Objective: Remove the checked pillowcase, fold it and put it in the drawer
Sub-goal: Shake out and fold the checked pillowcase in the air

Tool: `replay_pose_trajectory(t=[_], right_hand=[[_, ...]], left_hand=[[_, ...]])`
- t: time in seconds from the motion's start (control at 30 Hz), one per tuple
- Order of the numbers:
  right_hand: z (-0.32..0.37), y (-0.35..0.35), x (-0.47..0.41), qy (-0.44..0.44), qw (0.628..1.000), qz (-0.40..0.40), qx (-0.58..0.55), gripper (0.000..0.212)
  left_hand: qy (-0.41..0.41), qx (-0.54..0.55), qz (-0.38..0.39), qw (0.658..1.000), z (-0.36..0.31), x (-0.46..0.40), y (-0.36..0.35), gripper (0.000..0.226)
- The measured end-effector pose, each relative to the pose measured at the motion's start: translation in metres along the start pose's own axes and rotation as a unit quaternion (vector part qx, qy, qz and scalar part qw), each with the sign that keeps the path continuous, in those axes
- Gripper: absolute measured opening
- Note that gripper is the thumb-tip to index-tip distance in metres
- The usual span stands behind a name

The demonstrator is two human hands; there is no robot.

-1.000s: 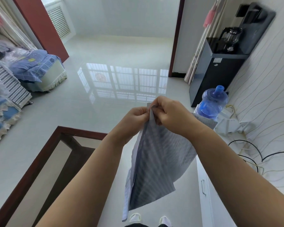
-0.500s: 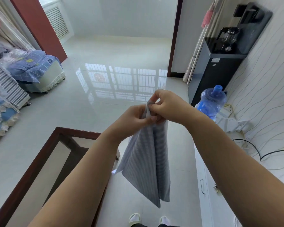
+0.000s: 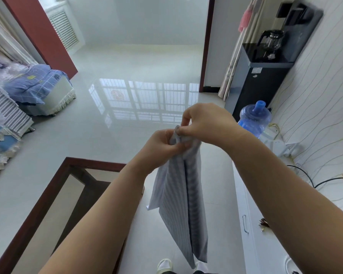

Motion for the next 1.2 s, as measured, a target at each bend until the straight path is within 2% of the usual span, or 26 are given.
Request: replay_pose_trajectory(t=[0.07, 0.17, 0.2, 0.3, 0.37, 0.4, 0.47, 0.5, 0.67, 0.77, 0.83, 0.93, 1.0, 1.1, 1.2], right_hand=[[-0.009, -0.009, -0.003, 0.027, 0.991, 0.037, -0.126, 0.032], [-0.031, -0.035, 0.003, -0.001, 0.925, 0.122, -0.359, 0.086], [-0.040, -0.047, 0.006, -0.014, 0.913, 0.146, -0.380, 0.095], [-0.058, -0.067, 0.013, -0.031, 0.932, 0.170, -0.320, 0.101], [-0.070, -0.074, 0.015, -0.041, 0.930, 0.177, -0.318, 0.094], [-0.074, -0.078, 0.017, -0.050, 0.925, 0.187, -0.326, 0.081], [-0.083, -0.085, 0.020, -0.063, 0.922, 0.198, -0.328, 0.047], [-0.089, -0.087, 0.022, -0.069, 0.927, 0.196, -0.313, 0.038], [-0.127, -0.102, 0.036, -0.138, 0.933, 0.214, -0.254, 0.013], [-0.149, -0.106, 0.051, -0.173, 0.929, 0.222, -0.239, 0.010], [-0.157, -0.101, 0.055, -0.185, 0.923, 0.192, -0.279, 0.015], [-0.165, -0.084, 0.050, -0.183, 0.935, 0.126, -0.277, 0.019], [-0.170, -0.073, 0.043, -0.184, 0.953, 0.106, -0.218, 0.020], [-0.183, -0.062, 0.039, -0.197, 0.966, 0.112, -0.122, 0.024], [-0.199, -0.050, 0.040, -0.220, 0.970, 0.063, -0.084, 0.015]], left_hand=[[-0.007, -0.002, 0.007, 1.000, -0.003, 0.000, 0.005, 0.014], [-0.014, 0.002, 0.025, 1.000, -0.013, -0.004, 0.013, 0.023], [-0.017, 0.002, 0.023, 1.000, -0.017, -0.006, 0.019, 0.024], [-0.023, 0.006, -0.006, 1.000, -0.028, -0.014, 0.041, 0.023], [-0.021, 0.017, -0.046, 0.999, -0.028, -0.017, 0.058, 0.009], [-0.024, 0.021, -0.072, 0.997, -0.029, -0.018, 0.066, 0.003], [-0.035, 0.024, -0.122, 0.992, -0.031, -0.018, 0.078, 0.005], [-0.042, 0.021, -0.144, 0.988, -0.034, -0.018, 0.082, 0.004], [-0.077, -0.040, -0.240, 0.967, -0.053, -0.020, 0.105, 0.016], [-0.068, -0.045, -0.292, 0.953, -0.043, -0.019, 0.129, 0.016], [-0.058, -0.021, -0.330, 0.942, -0.028, -0.016, 0.145, 0.009], [-0.068, 0.002, -0.364, 0.929, -0.014, -0.008, 0.154, 0.027], [-0.067, 0.002, -0.371, 0.926, -0.008, -0.004, 0.151, 0.029], [-0.065, -0.003, -0.352, 0.934, -0.002, -0.004, 0.141, 0.043], [-0.054, -0.041, -0.326, 0.943, 0.002, -0.008, 0.130, 0.038]])
Point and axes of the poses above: each hand's wrist, its own x-axis away from the middle knuckle, its own y-axis out of the back of the hand, z = x × y, the point moved 9 cm from there along -x, towards the middle knuckle, and after that the axes turned 9 degrees about -x, right-handed, at the moved point
